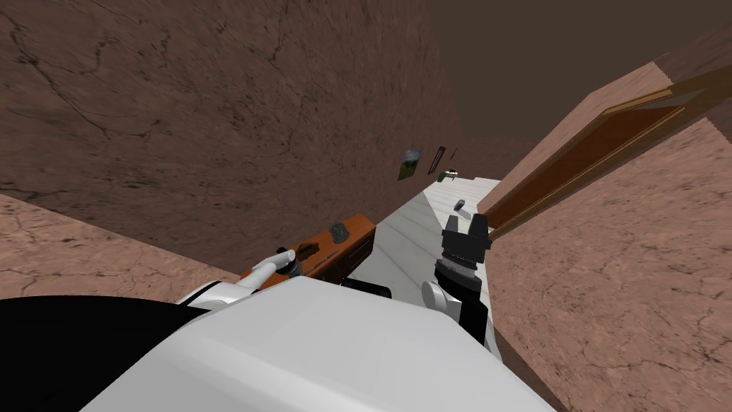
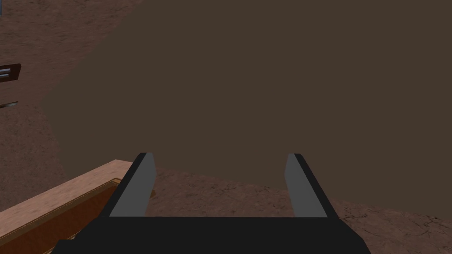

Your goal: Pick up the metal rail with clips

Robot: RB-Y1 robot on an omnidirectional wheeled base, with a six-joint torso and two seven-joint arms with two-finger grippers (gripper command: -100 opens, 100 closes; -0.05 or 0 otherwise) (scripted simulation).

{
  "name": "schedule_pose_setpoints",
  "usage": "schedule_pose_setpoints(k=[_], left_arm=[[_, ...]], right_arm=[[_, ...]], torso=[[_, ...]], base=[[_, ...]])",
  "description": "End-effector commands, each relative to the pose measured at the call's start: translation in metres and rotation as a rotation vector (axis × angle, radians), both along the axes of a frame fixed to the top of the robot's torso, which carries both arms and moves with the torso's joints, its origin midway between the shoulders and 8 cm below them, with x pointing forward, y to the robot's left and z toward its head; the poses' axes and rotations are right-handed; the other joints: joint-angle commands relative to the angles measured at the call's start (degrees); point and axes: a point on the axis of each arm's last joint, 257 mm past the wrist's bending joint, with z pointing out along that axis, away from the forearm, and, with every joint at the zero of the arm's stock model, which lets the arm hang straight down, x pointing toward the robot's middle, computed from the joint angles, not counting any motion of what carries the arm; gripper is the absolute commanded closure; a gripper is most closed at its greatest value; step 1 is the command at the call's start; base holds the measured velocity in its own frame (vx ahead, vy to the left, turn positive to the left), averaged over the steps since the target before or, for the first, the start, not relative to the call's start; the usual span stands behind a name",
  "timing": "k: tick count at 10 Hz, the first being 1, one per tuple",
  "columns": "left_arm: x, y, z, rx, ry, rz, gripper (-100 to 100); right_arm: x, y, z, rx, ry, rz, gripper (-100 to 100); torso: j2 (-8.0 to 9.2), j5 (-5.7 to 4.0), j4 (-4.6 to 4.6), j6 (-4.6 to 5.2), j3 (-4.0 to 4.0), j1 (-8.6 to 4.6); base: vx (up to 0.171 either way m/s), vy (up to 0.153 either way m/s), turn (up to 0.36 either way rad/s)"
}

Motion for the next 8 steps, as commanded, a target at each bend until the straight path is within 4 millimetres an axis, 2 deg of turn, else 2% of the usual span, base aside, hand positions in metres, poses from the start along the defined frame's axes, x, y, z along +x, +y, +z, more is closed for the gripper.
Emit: schedule_pose_setpoints(k=[1,2,5,6,7,8], left_arm=[[0.0,0.0,0.0,0.0,0.0,0.0,0],[-0.004,-0.009,-0.01,0.0,-0.001,-0.002,-100],[-0.01,-0.024,-0.025,0.0,-0.003,-0.006,-100],[-0.009,-0.021,-0.022,-0.002,0.0,-0.004,-100],[-0.008,-0.021,-0.022,0.0,-0.002,-0.005,100],[-0.008,-0.021,-0.022,0.0,-0.002,-0.005,100]], right_arm=[[0.0,0.0,0.0,0.0,0.0,0.0,0],[0.0,0.0,0.0,0.0,0.0,0.0,0],[0.0,0.0,0.0,0.0,0.0,0.0,0],[0.0,0.0,0.0,0.0,0.0,0.0,0],[0.0,0.0,0.0,0.0,0.0,0.0,0],[0.0,0.0,0.0,0.0,0.0,0.0,0]], torso=[[0.0,0.0,0.0,0.0,0.0,0.0],[-0.01,-0.01,0.0,0.0,0.0,-0.03],[-0.1,0.03,-0.02,0.01,-0.06,0.13],[-0.12,0.03,-0.03,0.0,-0.07,0.14],[-0.07,0.01,-0.02,0.0,-0.04,0.04],[-0.02,-0.01,-0.01,0.0,-0.02,-0.04]], base=[[0.0,0.0,0.0],[0.023,0.035,0.016],[0.028,0.052,0.009],[0.011,0.019,-0.002],[0.0,0.0,0.0],[0.0,0.0,0.0]])
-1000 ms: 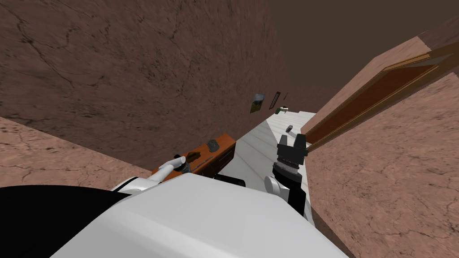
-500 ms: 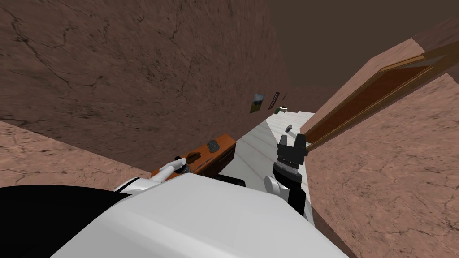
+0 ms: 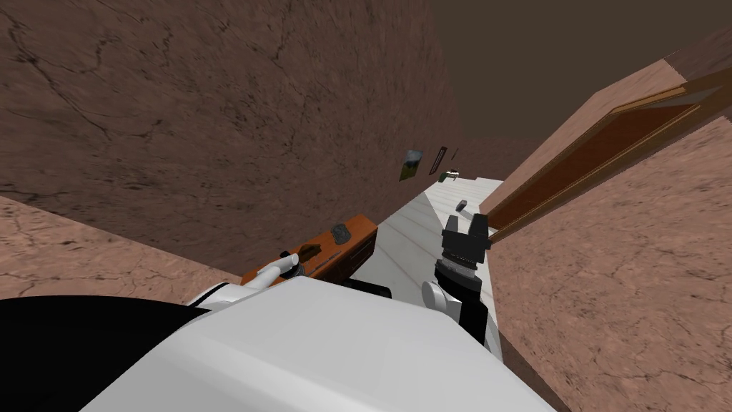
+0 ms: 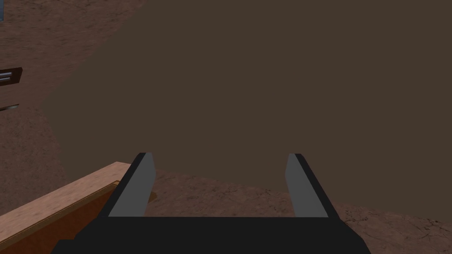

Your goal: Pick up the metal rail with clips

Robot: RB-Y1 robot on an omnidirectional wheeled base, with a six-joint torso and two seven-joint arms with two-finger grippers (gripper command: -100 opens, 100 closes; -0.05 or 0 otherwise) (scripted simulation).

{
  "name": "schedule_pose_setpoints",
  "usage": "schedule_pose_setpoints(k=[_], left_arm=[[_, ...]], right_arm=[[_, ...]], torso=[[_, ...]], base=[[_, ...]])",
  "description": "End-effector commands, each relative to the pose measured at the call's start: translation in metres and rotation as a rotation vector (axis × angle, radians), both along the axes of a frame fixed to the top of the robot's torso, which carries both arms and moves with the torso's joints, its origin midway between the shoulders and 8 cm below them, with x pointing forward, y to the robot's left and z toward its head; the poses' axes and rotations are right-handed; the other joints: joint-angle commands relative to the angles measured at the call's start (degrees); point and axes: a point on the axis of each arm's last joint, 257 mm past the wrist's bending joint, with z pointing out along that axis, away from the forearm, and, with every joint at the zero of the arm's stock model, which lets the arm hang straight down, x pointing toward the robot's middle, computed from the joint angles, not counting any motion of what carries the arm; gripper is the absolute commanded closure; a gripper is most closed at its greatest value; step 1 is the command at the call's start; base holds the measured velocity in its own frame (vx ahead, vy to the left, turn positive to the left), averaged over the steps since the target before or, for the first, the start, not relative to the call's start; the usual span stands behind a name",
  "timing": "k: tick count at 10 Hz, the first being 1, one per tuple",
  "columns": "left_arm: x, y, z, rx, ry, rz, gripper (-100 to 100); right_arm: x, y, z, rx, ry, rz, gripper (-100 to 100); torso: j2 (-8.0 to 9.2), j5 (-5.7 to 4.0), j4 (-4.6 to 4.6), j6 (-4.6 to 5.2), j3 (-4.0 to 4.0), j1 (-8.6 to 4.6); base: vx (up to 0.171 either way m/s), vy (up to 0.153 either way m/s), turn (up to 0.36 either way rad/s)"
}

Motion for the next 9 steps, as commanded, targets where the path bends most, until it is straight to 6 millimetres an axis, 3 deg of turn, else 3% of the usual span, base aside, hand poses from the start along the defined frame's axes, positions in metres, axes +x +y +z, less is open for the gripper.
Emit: schedule_pose_setpoints(k=[1,3,4,5,8,9], left_arm=[[0.0,0.0,0.0,0.0,0.0,0.0,100],[0.0,0.0,0.0,0.0,0.0,0.001,100],[0.0,0.0,0.0,0.0,0.0,0.001,0],[0.005,0.011,0.01,0.004,-0.003,0.001,100],[0.008,0.018,0.016,0.006,-0.004,0.003,100],[0.008,0.019,0.017,0.005,-0.003,0.002,0]], right_arm=[[0.0,0.0,0.0,0.0,0.0,0.0,0],[0.0,0.0,0.0,0.0,0.0,0.0,0],[0.0,0.0,0.0,0.0,0.0,0.0,0],[0.0,0.0,0.0,0.0,0.0,0.0,0],[0.0,0.0,0.0,0.0,0.0,0.0,0],[0.0,0.0,0.0,0.0,0.0,0.0,0]], torso=[[0.0,0.0,0.0,0.0,0.0,0.0],[-0.04,0.04,-0.01,0.01,-0.03,0.1],[-0.05,0.04,-0.01,0.02,-0.03,0.11],[-0.05,0.04,-0.01,0.02,-0.03,0.11],[0.07,-0.04,0.02,0.0,0.04,-0.15],[0.03,0.0,0.0,-0.01,0.02,-0.05]], base=[[0.0,0.0,0.0],[0.0,0.0,0.0],[0.0,0.0,0.0],[-0.015,-0.035,-0.021],[-0.023,-0.051,-0.009],[-0.003,-0.006,0.0]])
